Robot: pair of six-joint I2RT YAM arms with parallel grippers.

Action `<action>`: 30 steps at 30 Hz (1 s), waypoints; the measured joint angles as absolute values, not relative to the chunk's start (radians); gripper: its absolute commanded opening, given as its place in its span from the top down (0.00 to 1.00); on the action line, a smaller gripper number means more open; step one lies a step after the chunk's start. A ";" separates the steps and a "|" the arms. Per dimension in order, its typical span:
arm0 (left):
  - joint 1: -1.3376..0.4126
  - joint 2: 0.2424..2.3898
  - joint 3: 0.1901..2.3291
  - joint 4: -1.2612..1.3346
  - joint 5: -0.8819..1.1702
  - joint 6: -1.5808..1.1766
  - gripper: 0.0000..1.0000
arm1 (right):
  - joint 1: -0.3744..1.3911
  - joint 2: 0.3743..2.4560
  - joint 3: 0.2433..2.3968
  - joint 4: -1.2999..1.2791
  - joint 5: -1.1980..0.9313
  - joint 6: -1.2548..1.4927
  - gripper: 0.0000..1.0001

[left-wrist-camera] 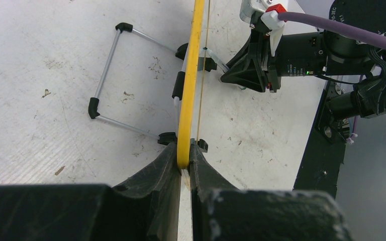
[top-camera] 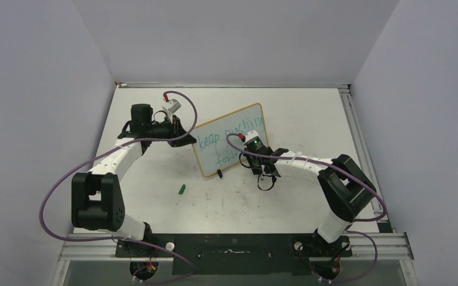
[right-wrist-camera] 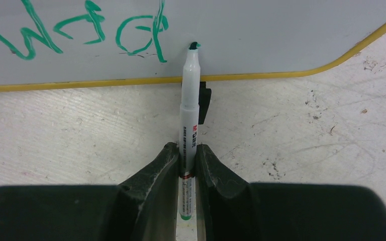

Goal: Write a sentence on the whiteboard

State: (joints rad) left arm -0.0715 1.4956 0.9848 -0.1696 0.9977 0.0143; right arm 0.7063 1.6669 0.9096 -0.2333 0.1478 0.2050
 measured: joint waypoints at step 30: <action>-0.071 1.467 0.985 -0.172 0.961 0.014 0.39 | 0.706 1.185 0.797 -0.235 0.231 0.211 0.95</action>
State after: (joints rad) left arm -0.0711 1.4666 0.9848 -0.1722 0.9607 0.0143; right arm 0.7063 1.1851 0.7971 -0.2348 0.2306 0.2111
